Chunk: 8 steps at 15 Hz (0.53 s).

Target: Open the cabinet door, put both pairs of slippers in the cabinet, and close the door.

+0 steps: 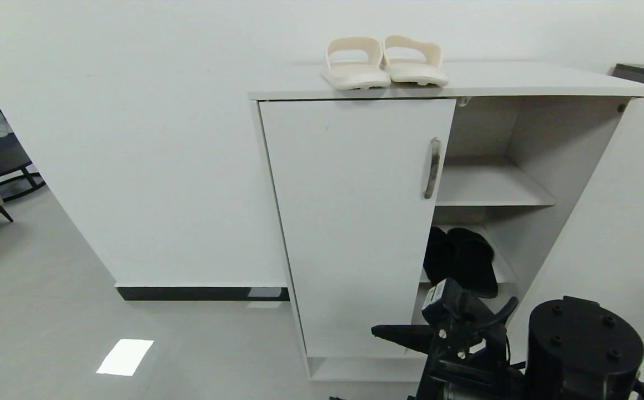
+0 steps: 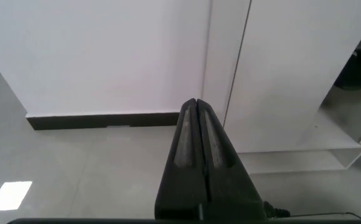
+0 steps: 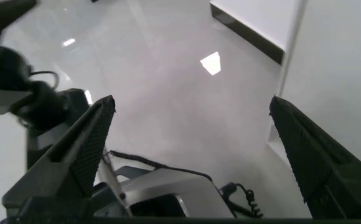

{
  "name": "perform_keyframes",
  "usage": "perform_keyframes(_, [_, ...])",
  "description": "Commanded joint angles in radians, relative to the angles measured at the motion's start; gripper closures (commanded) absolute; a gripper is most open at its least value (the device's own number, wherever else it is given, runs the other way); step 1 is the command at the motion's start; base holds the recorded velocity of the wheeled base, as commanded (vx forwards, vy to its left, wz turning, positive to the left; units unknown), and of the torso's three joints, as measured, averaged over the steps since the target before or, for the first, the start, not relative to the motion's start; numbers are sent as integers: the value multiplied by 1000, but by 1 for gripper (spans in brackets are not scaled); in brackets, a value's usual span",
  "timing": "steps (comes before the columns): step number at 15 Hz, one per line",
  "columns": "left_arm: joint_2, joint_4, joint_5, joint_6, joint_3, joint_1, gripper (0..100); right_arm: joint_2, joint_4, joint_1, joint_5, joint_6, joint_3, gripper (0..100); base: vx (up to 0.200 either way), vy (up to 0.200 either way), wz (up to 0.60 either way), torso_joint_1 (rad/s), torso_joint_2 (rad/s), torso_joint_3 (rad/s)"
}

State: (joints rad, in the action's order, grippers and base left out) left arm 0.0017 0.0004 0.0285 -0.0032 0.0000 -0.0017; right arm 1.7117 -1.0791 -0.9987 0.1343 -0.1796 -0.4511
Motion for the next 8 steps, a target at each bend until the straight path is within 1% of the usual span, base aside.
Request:
perform_keyframes(1, [0,0,-1,0,0,0,100,2,-2,0,1,0,-1,0,0,0,0,203,-442,-305])
perform_keyframes(4, [0,0,1,0,0,0,100,5,-2,0,1,0,0,0,0,0,0,165,-548,-300])
perform_keyframes(8, [0,0,1,0,0,0,100,2,-4,0,1,0,0,0,0,0,0,182,-475,-287])
